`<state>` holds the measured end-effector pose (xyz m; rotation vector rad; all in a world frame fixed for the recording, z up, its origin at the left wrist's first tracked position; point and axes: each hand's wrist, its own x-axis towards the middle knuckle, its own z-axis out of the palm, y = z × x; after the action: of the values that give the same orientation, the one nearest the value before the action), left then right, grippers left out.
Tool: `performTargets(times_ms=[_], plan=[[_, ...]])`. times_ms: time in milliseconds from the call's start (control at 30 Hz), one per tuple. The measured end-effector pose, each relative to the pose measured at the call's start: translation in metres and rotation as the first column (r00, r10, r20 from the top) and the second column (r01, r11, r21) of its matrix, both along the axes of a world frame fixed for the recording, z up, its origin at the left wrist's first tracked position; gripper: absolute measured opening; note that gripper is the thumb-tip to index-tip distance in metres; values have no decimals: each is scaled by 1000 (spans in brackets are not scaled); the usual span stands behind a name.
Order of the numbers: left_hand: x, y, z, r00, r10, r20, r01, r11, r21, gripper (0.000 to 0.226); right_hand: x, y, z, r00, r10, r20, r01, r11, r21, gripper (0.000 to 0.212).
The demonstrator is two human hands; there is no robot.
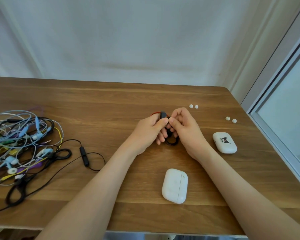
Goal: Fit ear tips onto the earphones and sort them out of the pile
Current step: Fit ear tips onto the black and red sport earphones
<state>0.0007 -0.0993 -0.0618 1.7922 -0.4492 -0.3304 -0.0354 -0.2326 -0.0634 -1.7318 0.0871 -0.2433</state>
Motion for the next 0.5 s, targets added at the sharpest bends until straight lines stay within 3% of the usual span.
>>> performTargets(times_ms=[200,500], plan=[[2,-1,-1,999,6,-46,-8,999,-49,20,-1,1,2,999,0,51,-2,998,57,18],[0,-3,-1,998,60,-5,-60,996,-64,20,5,-8,3,988,156,-8,-150,961,231,11]])
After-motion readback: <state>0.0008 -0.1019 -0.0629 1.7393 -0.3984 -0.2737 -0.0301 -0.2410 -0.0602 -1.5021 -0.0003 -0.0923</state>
